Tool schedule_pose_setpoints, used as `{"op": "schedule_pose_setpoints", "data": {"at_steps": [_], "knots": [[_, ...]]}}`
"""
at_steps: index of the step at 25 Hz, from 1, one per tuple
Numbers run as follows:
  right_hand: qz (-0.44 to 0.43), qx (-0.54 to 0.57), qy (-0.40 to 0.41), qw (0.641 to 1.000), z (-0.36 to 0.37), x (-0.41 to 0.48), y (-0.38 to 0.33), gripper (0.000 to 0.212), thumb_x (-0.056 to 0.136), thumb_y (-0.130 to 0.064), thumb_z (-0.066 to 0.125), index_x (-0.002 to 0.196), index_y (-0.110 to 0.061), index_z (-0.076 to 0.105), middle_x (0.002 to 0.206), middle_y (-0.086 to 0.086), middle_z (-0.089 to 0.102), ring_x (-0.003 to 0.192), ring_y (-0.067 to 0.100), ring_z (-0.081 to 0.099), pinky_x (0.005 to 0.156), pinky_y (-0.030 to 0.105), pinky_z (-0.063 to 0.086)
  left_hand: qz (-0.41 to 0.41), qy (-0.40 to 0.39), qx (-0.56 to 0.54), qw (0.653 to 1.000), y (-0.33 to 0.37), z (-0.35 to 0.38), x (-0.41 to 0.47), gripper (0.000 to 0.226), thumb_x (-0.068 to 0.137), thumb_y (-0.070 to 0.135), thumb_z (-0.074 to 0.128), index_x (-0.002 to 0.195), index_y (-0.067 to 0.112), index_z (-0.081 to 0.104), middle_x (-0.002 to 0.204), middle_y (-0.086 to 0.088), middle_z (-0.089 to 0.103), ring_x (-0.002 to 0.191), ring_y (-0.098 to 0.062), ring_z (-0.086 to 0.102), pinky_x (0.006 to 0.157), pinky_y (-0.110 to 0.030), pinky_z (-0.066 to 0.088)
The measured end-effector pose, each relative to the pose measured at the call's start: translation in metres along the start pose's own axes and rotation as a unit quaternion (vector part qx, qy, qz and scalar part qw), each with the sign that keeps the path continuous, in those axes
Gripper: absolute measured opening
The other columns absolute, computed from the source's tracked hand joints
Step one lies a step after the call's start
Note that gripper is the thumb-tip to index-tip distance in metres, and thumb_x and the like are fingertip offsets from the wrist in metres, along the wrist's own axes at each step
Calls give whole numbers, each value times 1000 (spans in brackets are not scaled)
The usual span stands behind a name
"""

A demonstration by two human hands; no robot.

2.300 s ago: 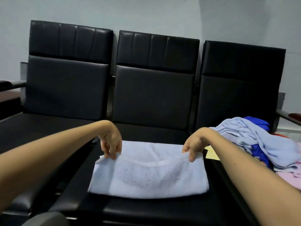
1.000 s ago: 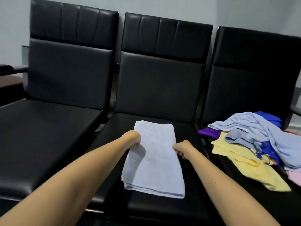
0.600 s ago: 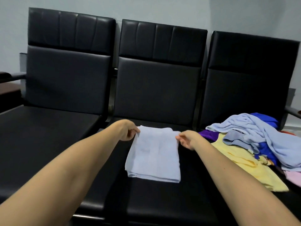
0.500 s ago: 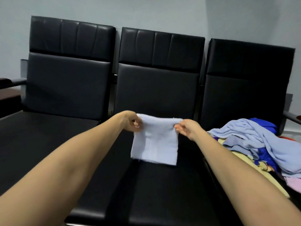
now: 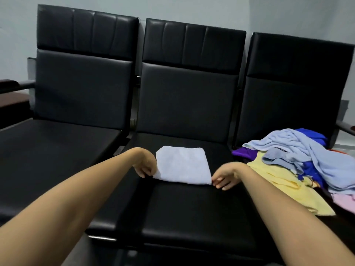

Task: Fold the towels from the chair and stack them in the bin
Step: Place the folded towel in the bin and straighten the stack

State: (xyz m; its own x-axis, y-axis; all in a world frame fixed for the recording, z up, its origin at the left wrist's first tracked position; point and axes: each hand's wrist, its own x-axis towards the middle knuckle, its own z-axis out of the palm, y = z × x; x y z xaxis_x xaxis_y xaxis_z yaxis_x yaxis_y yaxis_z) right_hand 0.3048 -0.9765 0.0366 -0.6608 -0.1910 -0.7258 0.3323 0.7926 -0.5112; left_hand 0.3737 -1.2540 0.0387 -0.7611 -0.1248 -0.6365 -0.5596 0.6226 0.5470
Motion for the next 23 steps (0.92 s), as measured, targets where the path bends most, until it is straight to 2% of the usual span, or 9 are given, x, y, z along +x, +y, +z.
{"op": "schedule_pose_setpoints", "data": {"at_steps": [2,6,9,10,12,15,18,20,23], "knots": [[17,-24,21,999,2,1,5,20,98,-21,46,84,-12,56,79,2,58,69,12,56,62,23,48,-37,24,-22,999,-1,1,-2,20,92,1,44,109,5,54,93,-6,57,89,-17,57,73,-31,52],[-40,128,96,986,5,11,-12,19,96,-25,49,87,-8,50,85,9,52,74,18,53,66,30,47,-48,69,-162,983,13,6,7,33,95,17,43,120,-3,53,109,-11,61,111,-25,56,92,-34,47],[-73,241,107,962,20,30,-22,20,91,-19,57,103,-4,55,100,11,58,80,23,56,74,36,49,-46,81,-238,967,24,22,13,23,96,22,46,87,2,52,82,-7,55,86,-20,56,75,-27,46],[-82,264,118,954,24,37,-23,31,89,-20,60,114,-2,55,108,12,59,85,25,59,77,38,51,-51,102,-228,967,27,26,17,22,94,23,48,80,7,50,76,-4,52,75,-18,53,67,-25,44],[-81,299,126,942,30,43,-22,50,85,-22,66,128,-3,51,120,15,59,99,31,60,85,41,52,-50,119,-202,971,30,27,23,20,91,26,49,78,12,47,73,-3,49,66,-16,49,66,-23,41],[-70,325,108,937,35,40,-22,50,84,-28,69,125,-5,53,121,16,60,107,32,60,94,42,49,-48,87,-203,974,31,25,21,23,90,30,56,91,10,47,90,-7,55,86,-23,55,81,-29,44],[-56,288,87,952,37,32,-22,47,83,-39,66,117,-8,57,117,16,62,107,31,60,99,42,47,-34,46,-235,970,33,29,16,51,82,32,68,122,11,45,125,-13,54,115,-31,54,98,-41,44],[-66,295,88,949,34,27,-19,47,82,-37,65,118,-8,58,116,15,63,106,31,60,99,42,47,-19,26,-263,964,37,30,14,55,80,27,68,126,7,48,128,-16,55,116,-35,54,101,-45,43],[-92,347,100,928,26,10,-13,37,85,-31,61,113,-7,59,111,15,64,101,30,61,92,40,50,34,12,-328,944,44,27,7,36,84,20,60,117,6,55,111,-16,62,100,-33,61,91,-42,48]]}}
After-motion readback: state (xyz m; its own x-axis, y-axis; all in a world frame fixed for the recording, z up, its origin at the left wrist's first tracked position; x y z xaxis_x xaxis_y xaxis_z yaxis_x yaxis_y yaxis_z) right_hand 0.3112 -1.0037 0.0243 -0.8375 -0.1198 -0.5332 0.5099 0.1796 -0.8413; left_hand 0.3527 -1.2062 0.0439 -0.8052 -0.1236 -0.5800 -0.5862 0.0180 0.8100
